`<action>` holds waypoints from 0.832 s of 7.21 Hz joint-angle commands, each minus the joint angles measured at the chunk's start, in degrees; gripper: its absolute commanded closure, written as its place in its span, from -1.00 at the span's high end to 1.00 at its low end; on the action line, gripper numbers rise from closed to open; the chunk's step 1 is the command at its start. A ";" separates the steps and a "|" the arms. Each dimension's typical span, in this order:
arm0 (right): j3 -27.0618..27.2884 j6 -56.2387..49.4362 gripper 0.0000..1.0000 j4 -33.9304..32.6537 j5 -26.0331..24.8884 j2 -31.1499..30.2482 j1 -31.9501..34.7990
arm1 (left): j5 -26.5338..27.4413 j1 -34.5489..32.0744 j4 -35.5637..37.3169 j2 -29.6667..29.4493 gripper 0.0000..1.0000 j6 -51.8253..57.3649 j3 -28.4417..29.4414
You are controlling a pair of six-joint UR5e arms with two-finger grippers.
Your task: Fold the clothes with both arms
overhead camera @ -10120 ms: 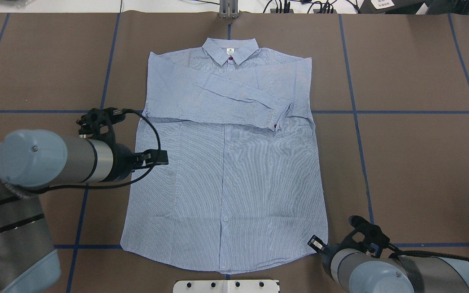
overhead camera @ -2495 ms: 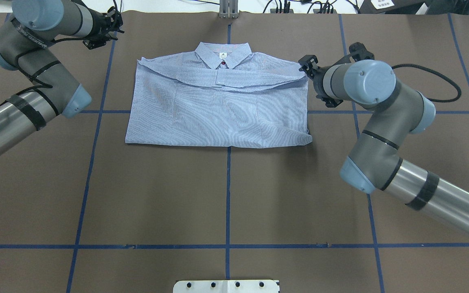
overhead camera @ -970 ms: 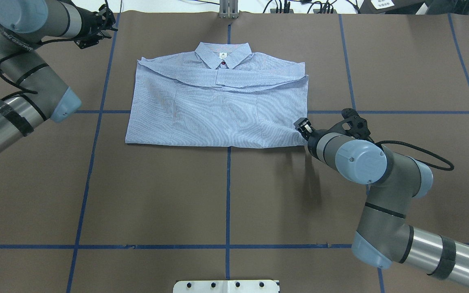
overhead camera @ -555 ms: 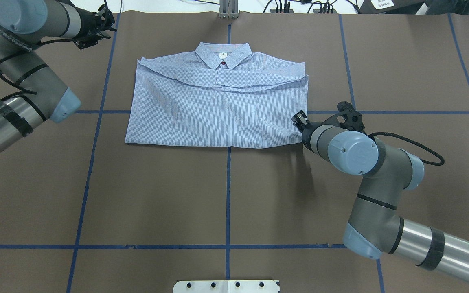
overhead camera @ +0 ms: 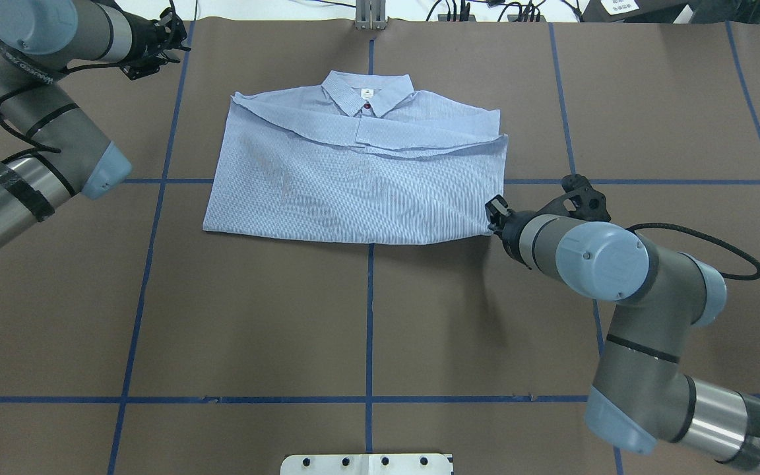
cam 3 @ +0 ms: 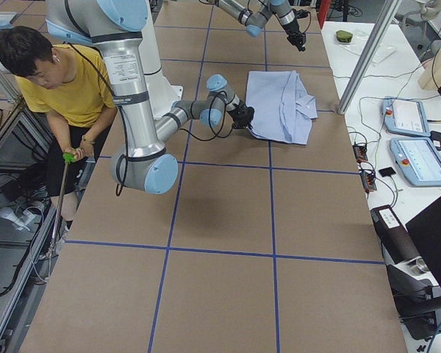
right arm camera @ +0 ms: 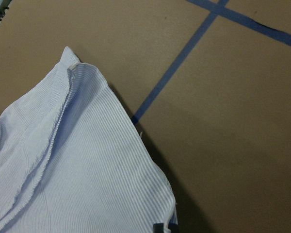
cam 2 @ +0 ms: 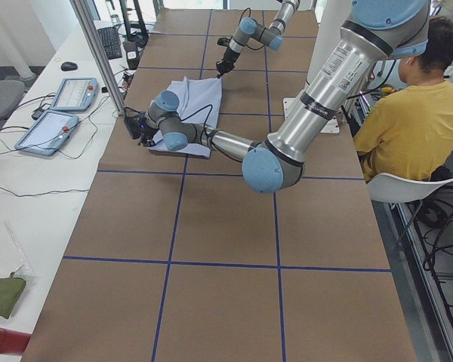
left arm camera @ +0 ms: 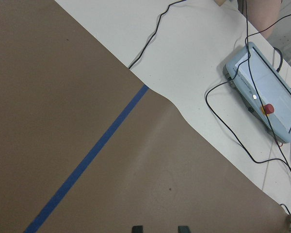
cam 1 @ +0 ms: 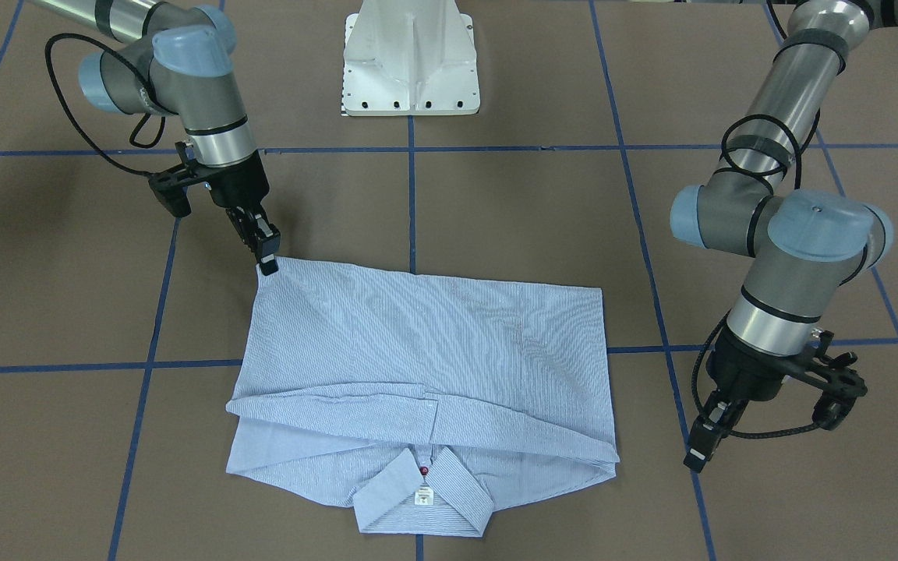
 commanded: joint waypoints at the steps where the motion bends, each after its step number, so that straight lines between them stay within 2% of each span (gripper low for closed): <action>1: 15.26 -0.34 -1.00 -17.25 3.88 -1.82 -11.52 | -1.24 0.27 0.24 0.08 -0.28 -0.12 -3.37; 2: 17.67 -0.35 -1.00 -22.03 4.15 -2.61 -18.90 | -5.86 0.19 1.11 0.17 -0.28 -0.20 -6.00; 3: 21.35 -0.35 -1.00 -26.60 5.11 -4.01 -23.24 | -8.34 0.54 1.12 1.48 -0.28 -0.55 -8.38; 4: 26.70 -0.09 -0.29 -29.43 6.25 -9.16 -27.55 | -10.28 1.06 1.12 5.41 -0.28 -0.64 -13.71; 5: 27.71 0.18 0.99 -29.46 3.83 -13.13 -31.51 | -11.52 2.98 1.12 10.40 -0.20 -0.82 -21.07; 6: 27.80 0.09 1.00 -29.63 2.85 -13.43 -31.72 | -11.97 5.96 1.12 14.80 -0.01 -0.91 -26.11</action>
